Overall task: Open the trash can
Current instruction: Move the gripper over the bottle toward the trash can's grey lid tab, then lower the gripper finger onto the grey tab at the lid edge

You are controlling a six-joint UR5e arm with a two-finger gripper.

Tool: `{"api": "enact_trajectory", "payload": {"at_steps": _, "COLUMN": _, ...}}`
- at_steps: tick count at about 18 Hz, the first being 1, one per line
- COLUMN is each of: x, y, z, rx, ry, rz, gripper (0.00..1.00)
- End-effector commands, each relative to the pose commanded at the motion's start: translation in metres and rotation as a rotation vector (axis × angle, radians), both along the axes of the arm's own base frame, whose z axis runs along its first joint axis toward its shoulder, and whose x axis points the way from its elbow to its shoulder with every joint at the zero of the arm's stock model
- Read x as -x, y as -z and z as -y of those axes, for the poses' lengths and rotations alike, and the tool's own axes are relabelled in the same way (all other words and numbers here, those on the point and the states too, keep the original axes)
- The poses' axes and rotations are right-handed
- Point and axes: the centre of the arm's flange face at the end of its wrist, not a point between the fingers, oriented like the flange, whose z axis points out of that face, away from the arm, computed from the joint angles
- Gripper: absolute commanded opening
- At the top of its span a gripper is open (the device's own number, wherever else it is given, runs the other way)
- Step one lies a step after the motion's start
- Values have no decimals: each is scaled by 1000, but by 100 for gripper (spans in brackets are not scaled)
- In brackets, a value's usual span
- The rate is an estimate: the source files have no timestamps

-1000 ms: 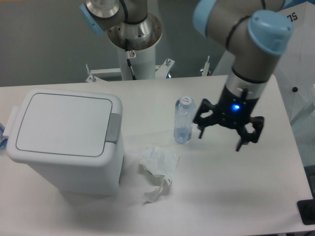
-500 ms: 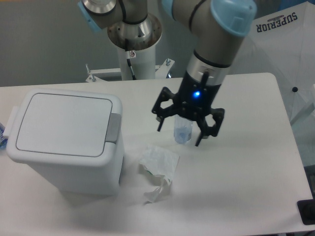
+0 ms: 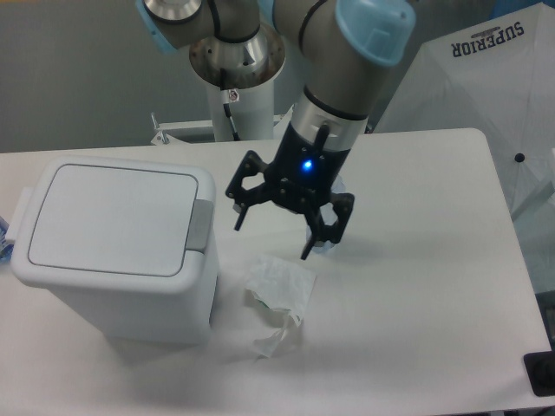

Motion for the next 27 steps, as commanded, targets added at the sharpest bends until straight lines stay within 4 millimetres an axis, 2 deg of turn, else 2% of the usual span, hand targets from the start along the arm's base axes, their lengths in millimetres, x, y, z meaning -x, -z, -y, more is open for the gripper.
{"api": "enact_trajectory", "payload": {"at_steps": 9, "x": -21, "y": 20, "z": 12, "rx": -1, "ry": -15, "rz": 6, "gripper": 100}}
{"api": "enact_trajectory", "payload": {"at_steps": 22, "x": -22, "y": 22, "z": 6, "rx": -11, "ry": -36, "rz": 3, "gripper": 100}}
{"api": "enact_trajectory", "payload": {"at_steps": 27, "x": -21, "y": 16, "z": 5, "rx": -20, "ry": -35, "rz": -3, "gripper": 100}}
